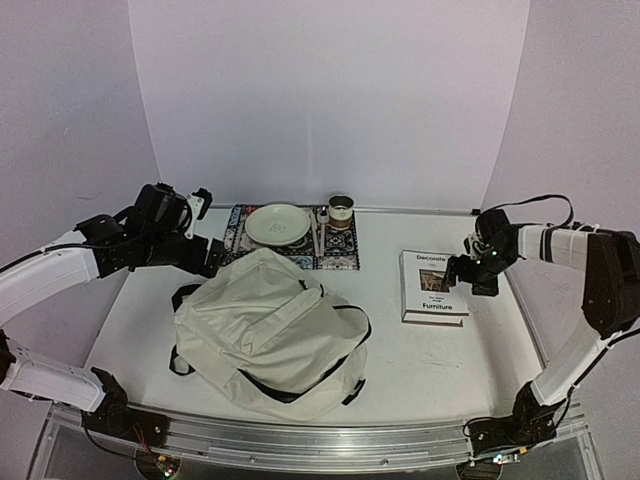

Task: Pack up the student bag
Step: Pick up the book from the center of the board.

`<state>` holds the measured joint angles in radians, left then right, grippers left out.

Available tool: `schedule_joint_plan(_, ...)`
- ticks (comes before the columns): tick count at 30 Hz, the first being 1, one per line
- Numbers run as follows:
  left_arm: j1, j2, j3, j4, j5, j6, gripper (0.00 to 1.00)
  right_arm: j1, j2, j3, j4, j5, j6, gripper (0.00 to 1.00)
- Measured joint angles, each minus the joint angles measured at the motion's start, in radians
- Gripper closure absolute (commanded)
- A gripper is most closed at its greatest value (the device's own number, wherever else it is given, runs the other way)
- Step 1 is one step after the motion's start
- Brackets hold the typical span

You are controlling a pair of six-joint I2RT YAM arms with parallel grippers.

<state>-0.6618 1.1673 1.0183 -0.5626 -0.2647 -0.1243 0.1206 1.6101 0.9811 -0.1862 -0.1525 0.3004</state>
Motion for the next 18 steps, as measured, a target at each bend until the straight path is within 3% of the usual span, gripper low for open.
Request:
schedule_joint_plan(11, 0.002, 0.136, 0.093, 0.007, 0.125, -0.107, 0.01, -0.163, 0.116, -0.047, 0.184, -0.310, 0.041, 0.21)
schedule_joint_plan(18, 0.002, 0.234, 0.142, 0.044, 0.216, -0.216, 0.01, -0.209, 0.201, -0.041, 0.253, -0.446, 0.038, 0.36)
